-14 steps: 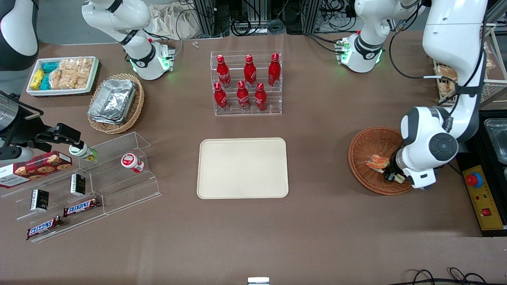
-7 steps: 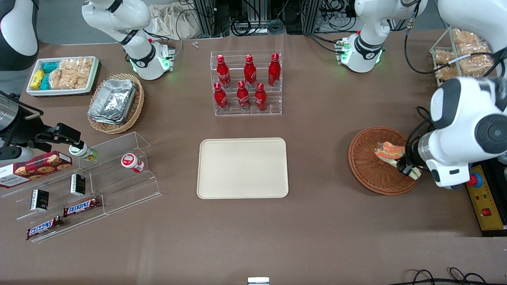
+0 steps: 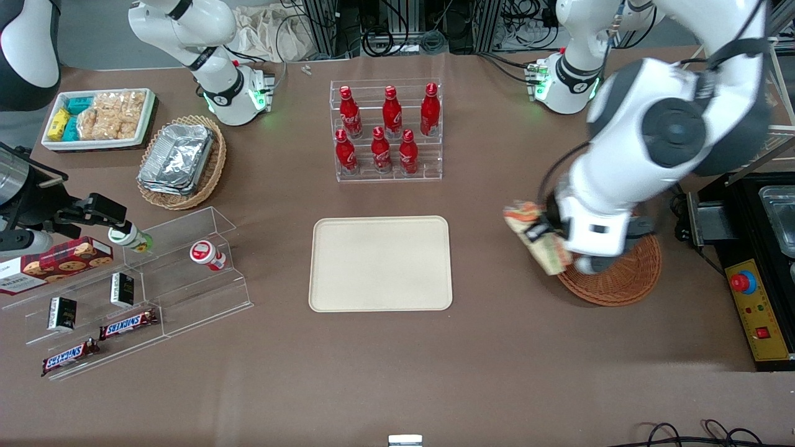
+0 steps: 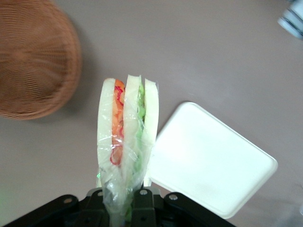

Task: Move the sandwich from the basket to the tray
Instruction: 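Lift the sandwich out of the basket and carry it toward the tray, then lower the sandwich onto the cream tray with the left gripper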

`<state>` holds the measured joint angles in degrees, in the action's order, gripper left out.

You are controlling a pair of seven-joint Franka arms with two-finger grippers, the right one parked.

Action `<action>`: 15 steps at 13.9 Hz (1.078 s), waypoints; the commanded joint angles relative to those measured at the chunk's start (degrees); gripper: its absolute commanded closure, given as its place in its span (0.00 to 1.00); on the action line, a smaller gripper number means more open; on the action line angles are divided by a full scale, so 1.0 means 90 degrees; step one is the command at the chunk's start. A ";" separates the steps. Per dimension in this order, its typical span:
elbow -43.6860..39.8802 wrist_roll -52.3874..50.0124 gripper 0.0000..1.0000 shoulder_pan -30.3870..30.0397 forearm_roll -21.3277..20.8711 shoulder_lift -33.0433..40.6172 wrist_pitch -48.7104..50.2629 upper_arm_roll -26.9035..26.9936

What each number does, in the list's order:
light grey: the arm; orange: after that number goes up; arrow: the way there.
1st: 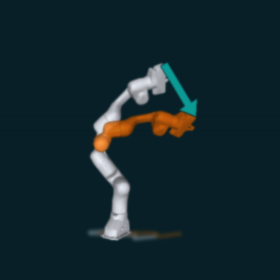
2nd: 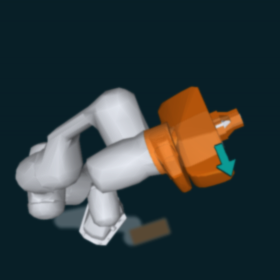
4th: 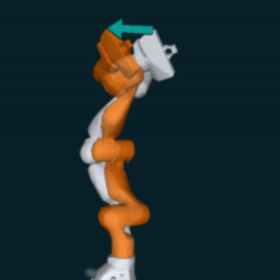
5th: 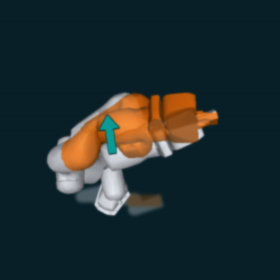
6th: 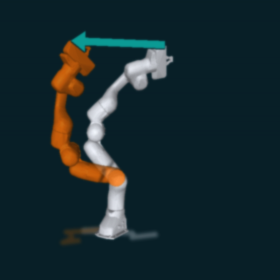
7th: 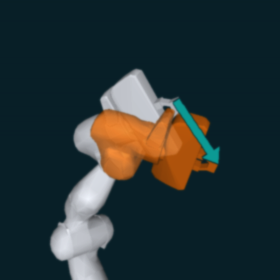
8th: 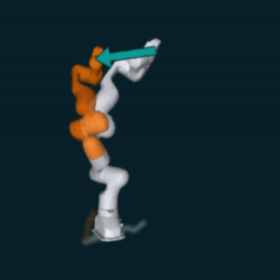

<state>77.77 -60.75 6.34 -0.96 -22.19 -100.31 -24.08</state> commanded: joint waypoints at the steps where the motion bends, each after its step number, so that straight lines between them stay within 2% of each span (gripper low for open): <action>1: -0.0048 0.0179 1.00 0.0708 -0.0553 -0.0812 -0.0912 -0.0079; 2: -0.0057 0.0120 1.00 0.0992 -0.0944 -0.1153 -0.1157 -0.0079; 3: -0.0057 0.0139 1.00 0.1082 -0.1103 -0.1486 -0.1372 -0.0079; 7: -0.0048 0.0285 1.00 0.1463 -0.1183 -0.2337 -0.1998 -0.0088; 10: -0.0048 0.0686 1.00 0.1561 -0.1280 -0.2757 -0.2048 -0.0079; 15: -0.0038 0.0715 1.00 0.1610 -0.1573 -0.3022 -0.2175 -0.0069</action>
<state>79.08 -54.76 20.15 -13.86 -48.62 -119.87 -24.88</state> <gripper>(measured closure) 0.841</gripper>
